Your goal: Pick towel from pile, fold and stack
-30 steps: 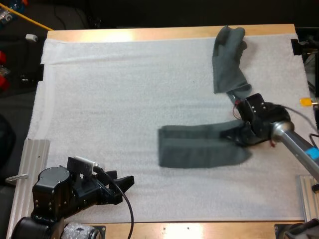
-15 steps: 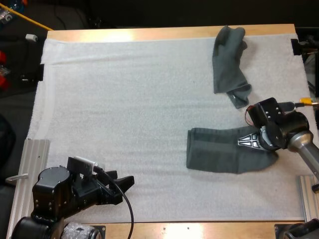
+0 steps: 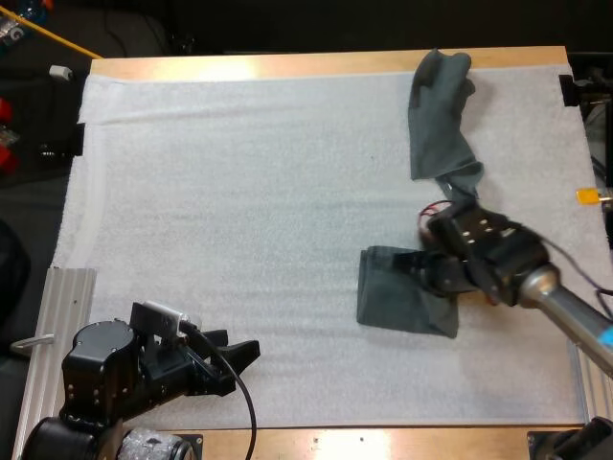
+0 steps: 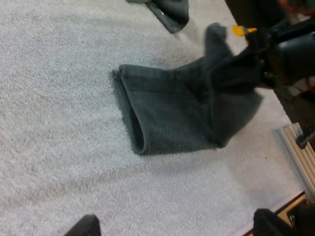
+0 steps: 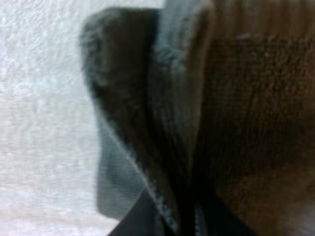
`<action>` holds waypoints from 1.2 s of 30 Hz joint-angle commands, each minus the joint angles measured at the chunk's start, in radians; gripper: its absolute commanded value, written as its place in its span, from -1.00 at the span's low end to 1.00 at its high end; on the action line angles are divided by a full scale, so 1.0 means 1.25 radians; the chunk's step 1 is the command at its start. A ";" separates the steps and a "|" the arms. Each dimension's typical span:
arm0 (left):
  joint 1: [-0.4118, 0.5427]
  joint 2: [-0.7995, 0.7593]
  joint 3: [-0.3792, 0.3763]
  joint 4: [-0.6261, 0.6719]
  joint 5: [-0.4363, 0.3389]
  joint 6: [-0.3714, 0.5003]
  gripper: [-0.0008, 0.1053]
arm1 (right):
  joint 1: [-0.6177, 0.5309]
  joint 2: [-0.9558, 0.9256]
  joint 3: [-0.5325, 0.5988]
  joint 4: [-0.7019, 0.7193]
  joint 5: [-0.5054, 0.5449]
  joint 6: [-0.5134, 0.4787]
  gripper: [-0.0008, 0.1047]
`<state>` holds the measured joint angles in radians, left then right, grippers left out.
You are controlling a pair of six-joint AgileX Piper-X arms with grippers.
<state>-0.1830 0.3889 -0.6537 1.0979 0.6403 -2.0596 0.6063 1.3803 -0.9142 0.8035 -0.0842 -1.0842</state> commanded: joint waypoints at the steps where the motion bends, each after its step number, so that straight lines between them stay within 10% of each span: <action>1: 0.001 -0.002 -0.005 -0.001 0.007 0.000 0.15 | 0.013 0.018 -0.002 -0.028 -0.020 0.027 -0.99; 14: 0.001 -0.002 -0.005 -0.001 0.033 0.000 0.15 | 0.031 0.123 -0.002 -0.132 -0.020 0.084 -0.90; 23: 0.001 -0.002 -0.005 -0.001 0.035 0.000 0.15 | 0.031 0.123 -0.002 -0.213 -0.079 0.099 0.27; 36: 0.001 -0.002 -0.005 -0.001 0.026 0.000 0.15 | 0.111 0.126 -0.002 -0.214 -0.099 0.097 0.23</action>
<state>-0.1830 0.3889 -0.6537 1.0979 0.6704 -2.0596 0.7412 1.5376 -0.9142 0.5407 -0.2135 -0.9561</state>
